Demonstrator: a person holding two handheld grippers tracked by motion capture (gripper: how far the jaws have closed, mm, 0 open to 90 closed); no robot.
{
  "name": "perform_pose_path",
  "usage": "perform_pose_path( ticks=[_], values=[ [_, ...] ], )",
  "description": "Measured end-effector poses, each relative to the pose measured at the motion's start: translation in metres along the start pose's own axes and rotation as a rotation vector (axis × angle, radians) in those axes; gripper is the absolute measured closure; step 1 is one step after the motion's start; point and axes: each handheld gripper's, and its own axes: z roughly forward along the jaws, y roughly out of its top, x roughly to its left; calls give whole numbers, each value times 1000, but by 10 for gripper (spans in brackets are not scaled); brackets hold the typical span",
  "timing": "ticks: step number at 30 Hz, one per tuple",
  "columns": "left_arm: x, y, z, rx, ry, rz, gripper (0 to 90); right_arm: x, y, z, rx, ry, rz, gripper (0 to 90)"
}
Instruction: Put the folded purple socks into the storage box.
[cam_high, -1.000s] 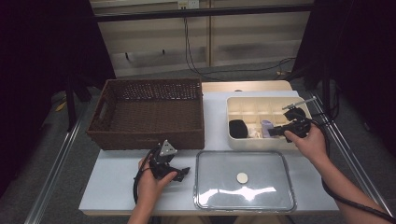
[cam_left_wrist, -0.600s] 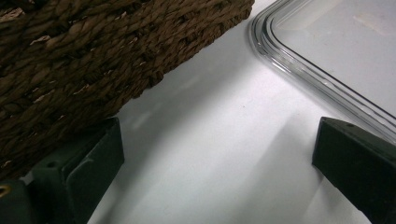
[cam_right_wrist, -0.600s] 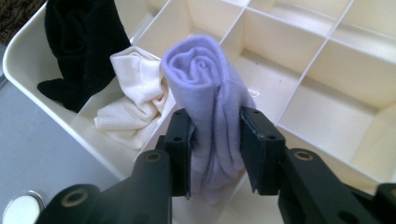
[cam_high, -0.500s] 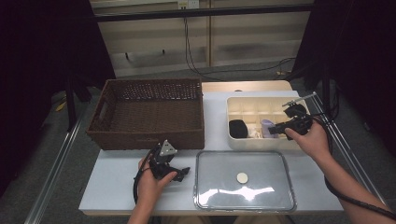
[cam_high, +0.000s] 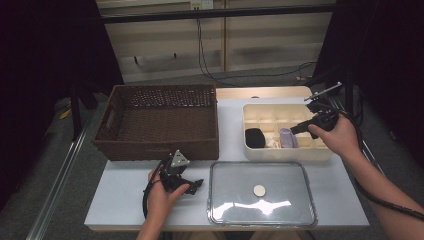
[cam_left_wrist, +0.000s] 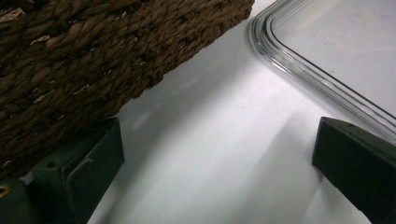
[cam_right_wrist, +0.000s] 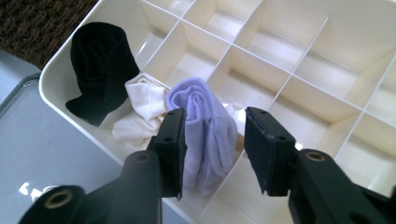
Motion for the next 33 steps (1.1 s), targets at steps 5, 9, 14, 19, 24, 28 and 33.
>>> perform_pose_path(
  ticks=[5,9,14,19,24,28,33],
  values=[
    [0,0,0,0,0,0,16,1,10,-4,31,3,0,689],
    [0,0,0,-1,-1,-1,16,2,16,-5,63,2,-3,757],
    [0,0,0,-1,0,-1,16,3,22,-7,79,1,-4,840],
    [0,0,0,-1,-1,0,16,5,26,-6,100,2,-15,898],
    [0,0,0,-1,0,-1,16,6,26,-3,114,6,-8,900],
    [0,0,0,-1,0,-1,16,6,27,-2,111,7,-9,900],
    [0,0,0,-1,-1,0,16,7,26,1,106,13,-6,900]
  ],
)
